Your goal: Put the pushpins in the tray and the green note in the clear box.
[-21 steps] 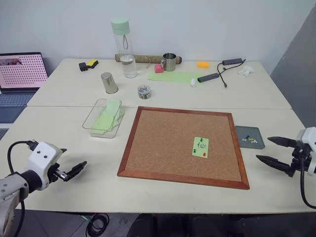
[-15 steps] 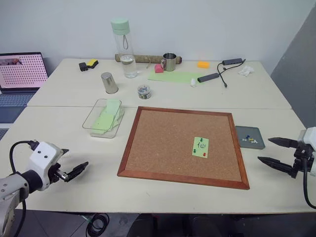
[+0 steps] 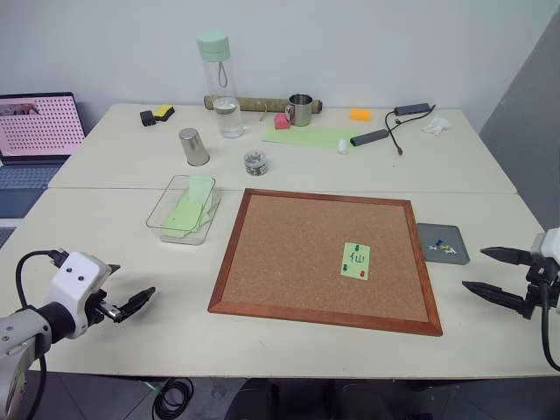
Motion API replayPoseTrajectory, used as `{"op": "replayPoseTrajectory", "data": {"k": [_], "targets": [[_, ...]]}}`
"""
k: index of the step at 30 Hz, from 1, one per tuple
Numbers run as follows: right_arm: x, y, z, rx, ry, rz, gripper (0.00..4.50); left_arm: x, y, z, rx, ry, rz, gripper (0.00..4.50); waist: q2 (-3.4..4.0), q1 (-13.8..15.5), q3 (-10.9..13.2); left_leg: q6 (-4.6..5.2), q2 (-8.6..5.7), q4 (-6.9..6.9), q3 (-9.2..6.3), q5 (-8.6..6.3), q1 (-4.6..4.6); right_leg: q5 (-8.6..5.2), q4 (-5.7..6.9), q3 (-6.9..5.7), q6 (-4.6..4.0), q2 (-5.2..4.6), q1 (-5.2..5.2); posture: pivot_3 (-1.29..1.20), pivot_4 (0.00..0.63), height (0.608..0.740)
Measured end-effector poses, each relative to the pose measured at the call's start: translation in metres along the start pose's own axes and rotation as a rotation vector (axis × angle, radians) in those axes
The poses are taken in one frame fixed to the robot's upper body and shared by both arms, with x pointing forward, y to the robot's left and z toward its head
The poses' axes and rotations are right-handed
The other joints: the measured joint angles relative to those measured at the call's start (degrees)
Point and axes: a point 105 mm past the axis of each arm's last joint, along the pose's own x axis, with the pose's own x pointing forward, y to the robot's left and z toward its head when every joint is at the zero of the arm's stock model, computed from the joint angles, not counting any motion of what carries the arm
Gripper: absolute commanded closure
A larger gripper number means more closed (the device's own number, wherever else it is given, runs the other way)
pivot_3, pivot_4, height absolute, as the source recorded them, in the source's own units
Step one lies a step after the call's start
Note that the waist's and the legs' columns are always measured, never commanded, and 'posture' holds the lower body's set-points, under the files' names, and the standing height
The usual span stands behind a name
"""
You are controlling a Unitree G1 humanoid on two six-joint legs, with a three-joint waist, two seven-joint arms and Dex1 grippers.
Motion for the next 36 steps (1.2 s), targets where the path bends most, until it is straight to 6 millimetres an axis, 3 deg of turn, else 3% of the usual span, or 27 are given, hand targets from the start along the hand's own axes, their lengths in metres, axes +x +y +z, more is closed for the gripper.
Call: {"op": "replayPoseTrajectory", "data": {"k": [9,12,17,24,31,36], "targets": [[0.001,0.001,0.002,-0.01,0.0,0.008,0.02,0.003,-0.005,0.009,-0.002,-0.055,-0.039,0.01,0.0,0.0,0.0,0.0,0.0,0.01,0.0,0.0,0.0,0.0,0.0,-0.01,0.0,0.0,0.0,0.0,0.15,0.74],[0.002,0.003,0.005,-0.02,-0.006,0.015,0.0,0.006,-0.01,0.018,0.003,-0.087,-0.077,0.47,0.0,0.0,0.0,0.0,0.0,0.01,0.0,0.0,-0.01,0.0,0.0,-0.01,0.0,0.0,0.0,0.0,0.15,0.74],[0.008,0.014,0.022,-0.054,-0.046,0.058,0.0,0.019,-0.041,0.062,0.1,-0.204,-0.254,1.52,-0.01,0.2,0.0,0.0,-0.01,0.05,-0.01,0.0,-0.04,0.01,0.01,-0.01,0.01,0.0,0.0,0.0,0.15,0.74],[0.025,0.027,0.046,-0.085,-0.109,0.116,0.0,0.045,-0.103,0.104,0.231,-0.307,-0.538,3.12,0.0,0.2,0.0,-0.01,-0.03,0.06,-0.01,0.01,-0.04,0.01,0.06,-0.03,0.01,0.02,0.0,0.0,0.15,0.74],[0.05,0.039,0.065,-0.096,-0.166,0.165,0.0,0.077,-0.147,0.122,0.208,-0.381,-0.681,4.45,-0.03,0.2,0.0,-0.01,-0.08,0.13,-0.01,0.01,-0.06,0.02,0.08,-0.03,0.03,0.03,0.0,0.0,0.15,0.74],[0.069,0.041,0.077,-0.128,-0.167,0.193,0.0,0.103,-0.172,0.124,0.203,-0.397,-0.733,4.45,-0.06,0.2,0.0,-0.01,-0.08,0.14,-0.05,0.01,-0.08,0.02,0.07,-0.05,0.04,0.04,-0.01,0.0,0.15,0.74]]}}
